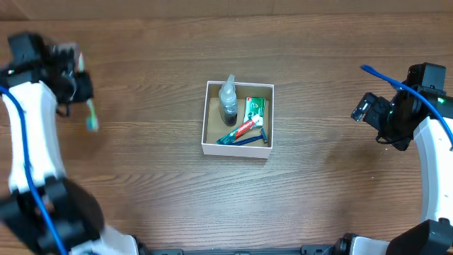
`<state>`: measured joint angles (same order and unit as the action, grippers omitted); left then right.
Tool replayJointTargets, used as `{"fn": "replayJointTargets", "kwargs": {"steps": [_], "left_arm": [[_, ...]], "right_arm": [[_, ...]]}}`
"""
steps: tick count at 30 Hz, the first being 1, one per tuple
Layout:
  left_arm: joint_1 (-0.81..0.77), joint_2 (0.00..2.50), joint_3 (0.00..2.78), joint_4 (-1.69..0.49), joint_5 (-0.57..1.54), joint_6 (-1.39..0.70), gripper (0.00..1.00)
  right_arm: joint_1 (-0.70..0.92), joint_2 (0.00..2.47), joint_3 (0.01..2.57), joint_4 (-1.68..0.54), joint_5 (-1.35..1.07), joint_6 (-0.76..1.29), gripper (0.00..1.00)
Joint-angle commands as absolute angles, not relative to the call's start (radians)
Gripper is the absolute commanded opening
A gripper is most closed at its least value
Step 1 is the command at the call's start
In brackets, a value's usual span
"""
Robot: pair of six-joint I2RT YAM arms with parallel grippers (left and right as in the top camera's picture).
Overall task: Pack container
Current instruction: 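Lower the toothbrush into the box and release it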
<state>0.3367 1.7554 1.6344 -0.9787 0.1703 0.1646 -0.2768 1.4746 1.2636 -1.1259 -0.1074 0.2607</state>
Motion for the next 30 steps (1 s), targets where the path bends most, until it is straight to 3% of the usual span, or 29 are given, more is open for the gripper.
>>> {"fn": "replayJointTargets", "kwargs": {"steps": [1, 8, 12, 19, 20, 21, 23, 24, 28, 30], "left_arm": [[0.081, 1.579, 1.657, -0.988, 0.255, 0.188, 0.04], [-0.515, 1.62, 1.657, -0.914, 0.198, 0.274, 0.04], [-0.605, 1.782, 1.657, -0.922, 0.192, 0.255, 0.04], [-0.614, 1.983, 1.657, -0.941, 0.172, 0.254, 0.04], [-0.614, 1.981, 1.657, -0.942, 0.164, 0.255, 0.08], [-0.614, 1.975, 1.659, -0.95, 0.165, 0.254, 0.3], [-0.614, 1.943, 1.676, -0.988, 0.16, 0.233, 0.65], [-0.614, 1.906, 1.696, -1.006, 0.129, 0.167, 0.73], [-0.614, 1.694, 1.72, -1.04, -0.03, -0.004, 0.86], [-0.605, 1.579, 1.72, -1.097, -0.257, -0.123, 1.0]], "right_arm": [[-0.274, 1.467, 1.263, -1.124, -0.107, 0.254, 1.0], [-0.274, 1.467, 1.263, -1.125, -0.108, 0.258, 1.0], [-0.274, 1.467, 1.263, -1.127, -0.115, 0.257, 1.0], [-0.274, 1.467, 1.263, -1.131, -0.115, 0.257, 1.0], [-0.274, 1.467, 1.263, -1.131, -0.115, 0.257, 1.0], [-0.274, 1.467, 1.263, -1.131, -0.115, 0.257, 1.0], [-0.274, 1.467, 1.263, -1.132, -0.115, 0.257, 1.0], [-0.274, 1.467, 1.263, -1.131, -0.115, 0.257, 1.0], [-0.274, 1.467, 1.263, -1.131, -0.124, 0.252, 1.0], [-0.24, 1.466, 1.263, -1.118, -0.136, 0.207, 0.97]]}}
